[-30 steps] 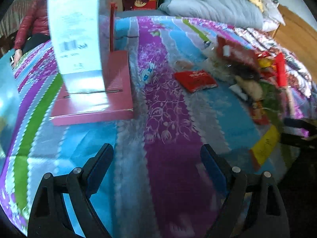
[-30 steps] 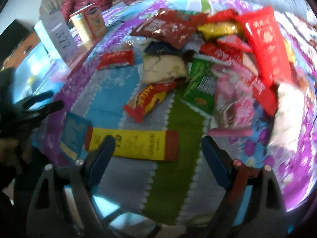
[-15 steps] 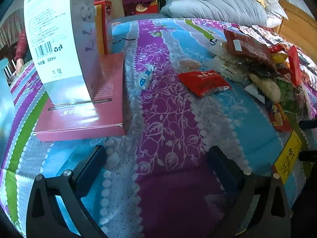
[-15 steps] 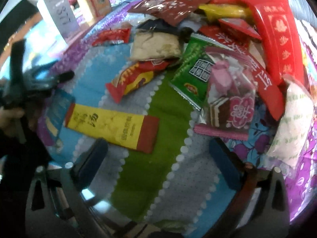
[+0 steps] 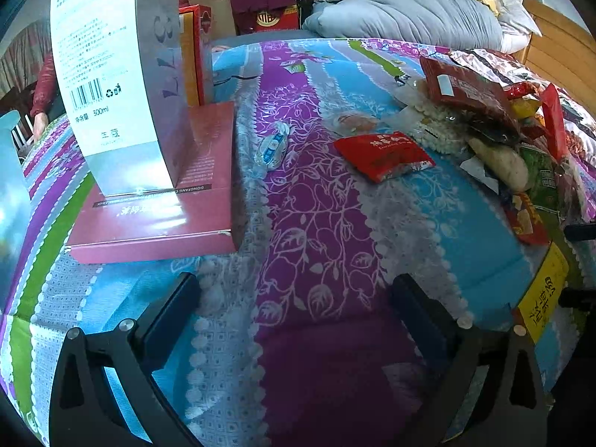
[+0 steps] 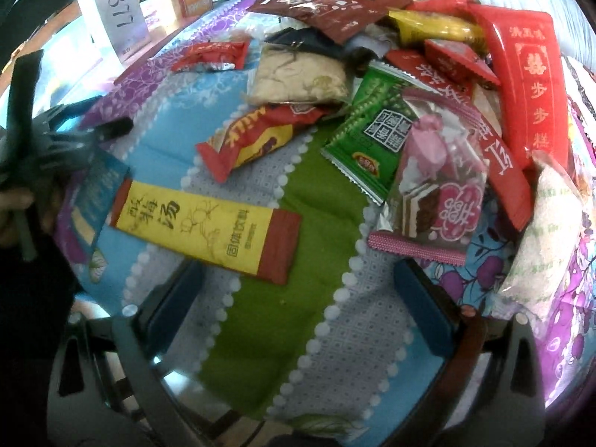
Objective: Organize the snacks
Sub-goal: 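Grasp the pink cake pack with the right tool and set it down near the left tool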
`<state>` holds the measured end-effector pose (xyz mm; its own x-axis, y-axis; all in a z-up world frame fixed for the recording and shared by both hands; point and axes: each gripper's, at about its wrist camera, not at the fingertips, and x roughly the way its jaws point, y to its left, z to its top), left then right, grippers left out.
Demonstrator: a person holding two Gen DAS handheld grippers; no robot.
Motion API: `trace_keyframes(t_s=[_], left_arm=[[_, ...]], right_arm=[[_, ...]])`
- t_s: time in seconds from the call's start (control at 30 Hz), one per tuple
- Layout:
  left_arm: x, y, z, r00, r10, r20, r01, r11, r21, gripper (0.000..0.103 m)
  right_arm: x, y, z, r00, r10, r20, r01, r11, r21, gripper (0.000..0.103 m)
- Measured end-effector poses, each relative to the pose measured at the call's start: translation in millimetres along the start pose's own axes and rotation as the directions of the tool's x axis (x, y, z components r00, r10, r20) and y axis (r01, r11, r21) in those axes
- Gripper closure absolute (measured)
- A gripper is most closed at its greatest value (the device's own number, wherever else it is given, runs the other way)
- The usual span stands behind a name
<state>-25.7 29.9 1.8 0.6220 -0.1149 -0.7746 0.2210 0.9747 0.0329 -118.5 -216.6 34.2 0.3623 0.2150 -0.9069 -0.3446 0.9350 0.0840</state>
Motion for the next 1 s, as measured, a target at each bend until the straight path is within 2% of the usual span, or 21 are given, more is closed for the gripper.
trace_keyframes(t_s=[0.03, 0.07, 0.1, 0.13, 0.17, 0.23, 0.3, 0.43, 0.53, 0.67, 0.77, 0.87, 0.93, 1.0], left_arm=[[0, 0, 0, 1.0, 0.0, -0.001, 0.0, 1.0, 0.0, 0.0], [0, 0, 0, 1.0, 0.0, -0.001, 0.0, 1.0, 0.0, 0.0], [0, 0, 0, 1.0, 0.0, 0.0, 0.0, 1.0, 0.0, 0.0], [0, 0, 0, 1.0, 0.0, 0.001, 0.0, 1.0, 0.001, 0.0], [0, 0, 0, 1.0, 0.001, 0.002, -0.001, 1.0, 0.002, 0.0], [0, 0, 0, 1.0, 0.002, 0.003, -0.002, 1.0, 0.003, 0.0], [0, 0, 0, 1.0, 0.001, 0.003, -0.001, 1.0, 0.002, 0.0], [0, 0, 0, 1.0, 0.001, 0.002, -0.001, 1.0, 0.002, 0.0], [0, 0, 0, 1.0, 0.001, 0.002, -0.001, 1.0, 0.002, 0.0], [-1, 0, 0, 1.0, 0.002, 0.003, -0.002, 1.0, 0.003, 0.0], [-1, 0, 0, 1.0, 0.002, 0.003, -0.002, 1.0, 0.003, 0.0], [-1, 0, 0, 1.0, 0.001, 0.003, -0.001, 1.0, 0.003, 0.0], [-1, 0, 0, 1.0, 0.001, 0.003, -0.001, 1.0, 0.003, 0.0], [0, 0, 0, 1.0, 0.001, 0.003, -0.001, 1.0, 0.003, 0.0]], right_arm=[[-3, -2, 0, 1.0, 0.009, 0.008, -0.009, 1.0, 0.008, 0.0], [-5, -3, 3, 0.999, 0.022, 0.028, -0.022, 0.999, 0.023, 0.005], [-11, -6, 3, 0.998, 0.035, 0.056, -0.037, 0.998, 0.042, 0.012], [-22, -15, 0, 0.993, 0.066, 0.093, -0.074, 0.994, 0.085, 0.025], [-29, -24, -2, 0.988, 0.096, 0.123, -0.111, 0.986, 0.127, 0.029], [-45, -47, -10, 0.975, 0.106, 0.195, -0.15, 0.962, 0.227, 0.031], [-50, -62, -10, 0.976, 0.058, 0.209, -0.114, 0.957, 0.267, 0.036], [-42, -86, -1, 0.981, 0.011, 0.195, -0.073, 0.947, 0.313, 0.035], [-29, -81, 1, 0.988, 0.002, 0.153, -0.052, 0.945, 0.324, 0.036], [-31, -64, 11, 0.987, -0.006, 0.161, -0.04, 0.96, 0.276, 0.061], [-40, -55, 13, 0.981, 0.005, 0.193, -0.057, 0.963, 0.262, 0.065], [-57, -38, 19, 0.966, 0.047, 0.253, -0.108, 0.966, 0.236, 0.066], [-59, -14, 33, 0.956, 0.114, 0.269, -0.169, 0.967, 0.192, 0.066], [-48, 9, 47, 0.952, 0.177, 0.248, -0.219, 0.964, 0.15, 0.066]])
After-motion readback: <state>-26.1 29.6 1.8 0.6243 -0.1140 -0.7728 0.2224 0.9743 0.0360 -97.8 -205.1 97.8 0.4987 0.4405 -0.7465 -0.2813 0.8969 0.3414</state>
